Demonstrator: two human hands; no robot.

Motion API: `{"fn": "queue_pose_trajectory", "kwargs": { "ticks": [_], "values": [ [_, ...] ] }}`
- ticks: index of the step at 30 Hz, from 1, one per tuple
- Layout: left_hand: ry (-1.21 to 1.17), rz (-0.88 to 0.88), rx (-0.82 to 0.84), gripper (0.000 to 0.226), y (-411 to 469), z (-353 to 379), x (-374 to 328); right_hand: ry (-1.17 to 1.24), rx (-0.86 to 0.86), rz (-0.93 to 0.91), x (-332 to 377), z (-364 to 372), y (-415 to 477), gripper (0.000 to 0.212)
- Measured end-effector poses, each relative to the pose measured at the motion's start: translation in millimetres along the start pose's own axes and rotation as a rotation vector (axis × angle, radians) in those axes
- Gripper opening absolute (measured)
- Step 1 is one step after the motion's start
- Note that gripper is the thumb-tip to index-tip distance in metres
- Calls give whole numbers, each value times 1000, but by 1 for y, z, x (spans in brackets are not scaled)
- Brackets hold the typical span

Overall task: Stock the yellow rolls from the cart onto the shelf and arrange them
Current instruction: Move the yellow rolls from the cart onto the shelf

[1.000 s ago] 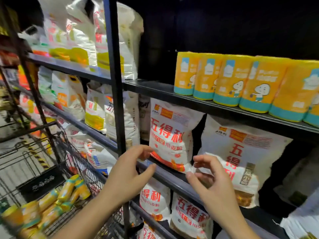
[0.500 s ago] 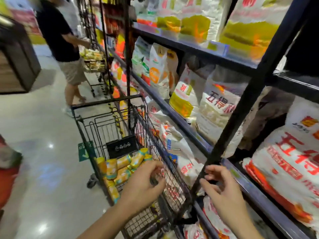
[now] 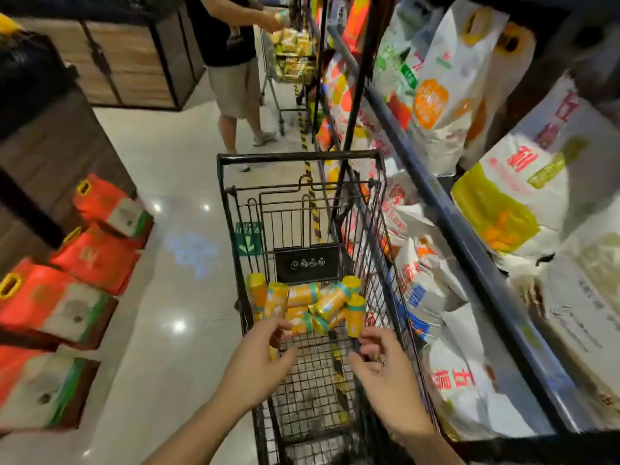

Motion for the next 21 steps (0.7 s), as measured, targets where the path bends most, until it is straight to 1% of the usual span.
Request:
{"fn": "queue_pose_trajectory", "kwargs": {
  "ticks": [3, 5, 7, 10, 15, 16, 19, 21],
  "values": [
    [-40, -98, -24, 30, 35, 9, 23, -52, 78, 55, -19, 6, 54, 34],
    [-67, -172, -36, 29, 56, 15, 38, -103, 103, 62, -32, 9, 87, 27],
    [-90, -243, -49, 28, 77, 22, 55, -234, 96, 41, -46, 11, 119, 21],
    [-139, -349, -44, 30, 109, 36, 83, -384, 152, 50, -75, 21, 163, 34],
    [-215, -499, -52, 25, 162, 60, 139, -618, 273, 93, -132, 37, 239, 45],
    [-226, -541, -60, 28, 172, 64, 153, -686, 285, 91, -140, 38, 254, 47],
    [-235, -657, -96, 46, 196, 76, 193, -902, 324, 50, -166, 45, 293, 59],
    [-242, -704, -112, 50, 208, 83, 217, -1084, 353, 34, -185, 48, 313, 69]
  ]
}}
Point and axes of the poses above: each hand's wrist, its own y-axis towards the middle knuckle, its own z-axis out of the palm, x = y × z, the point moved 8 cm from there along y, towards the middle knuckle, and after that the axes turned 10 degrees about x, right-handed, at the moved point
